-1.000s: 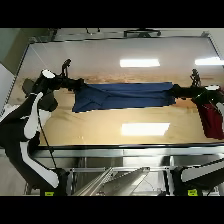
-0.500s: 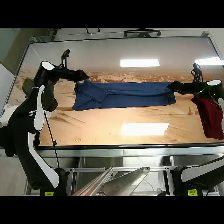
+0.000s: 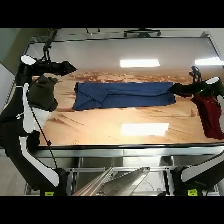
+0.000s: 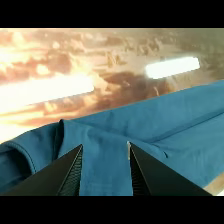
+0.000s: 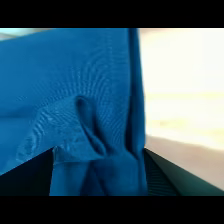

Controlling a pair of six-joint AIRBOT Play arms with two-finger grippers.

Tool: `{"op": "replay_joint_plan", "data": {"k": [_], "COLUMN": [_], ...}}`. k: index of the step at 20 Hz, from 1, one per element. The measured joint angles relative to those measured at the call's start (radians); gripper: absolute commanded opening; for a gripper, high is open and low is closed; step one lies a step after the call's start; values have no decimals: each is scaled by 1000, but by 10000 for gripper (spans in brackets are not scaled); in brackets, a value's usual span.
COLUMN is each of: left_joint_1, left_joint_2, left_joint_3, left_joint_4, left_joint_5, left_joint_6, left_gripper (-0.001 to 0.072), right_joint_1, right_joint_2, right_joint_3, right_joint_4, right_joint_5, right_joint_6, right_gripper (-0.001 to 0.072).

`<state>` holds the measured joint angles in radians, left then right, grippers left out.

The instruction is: Fold the shirts.

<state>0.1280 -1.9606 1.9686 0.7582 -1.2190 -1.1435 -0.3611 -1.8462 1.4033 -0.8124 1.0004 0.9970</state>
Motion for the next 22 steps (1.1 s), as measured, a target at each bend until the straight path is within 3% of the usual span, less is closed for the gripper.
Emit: {"op": "replay_joint_plan", "data": {"k": [1,3,4,5,11,22], "left_joint_1": [0,-7,-16,-28,-207,-612], "left_joint_2": [8,23,29,32,0,-279], "left_joint_3": [-3,-6,-6,-8,-8,89], "left_joint_4": [0,-1,-1,-1,52,108], "left_joint_5": [-9,-26,-32,-41,-23,236], "left_joint_6": [0,0,0,0,-41,-247], "left_gripper": [307,29,4,3,1,1], "right_joint_1": [0,0,1,1,1,77], "right_joint_2": [-13,-36,-47,-54,-41,209], "right_joint_3": [0,0,-1,-1,52,116], "right_joint_4": [39,110,130,162,268,466], "right_joint_5": [20,62,77,91,187,407], "right_joint_6": [-23,-57,-77,-94,-124,-58], "right_gripper": [560,240,64,17,16,16]}}
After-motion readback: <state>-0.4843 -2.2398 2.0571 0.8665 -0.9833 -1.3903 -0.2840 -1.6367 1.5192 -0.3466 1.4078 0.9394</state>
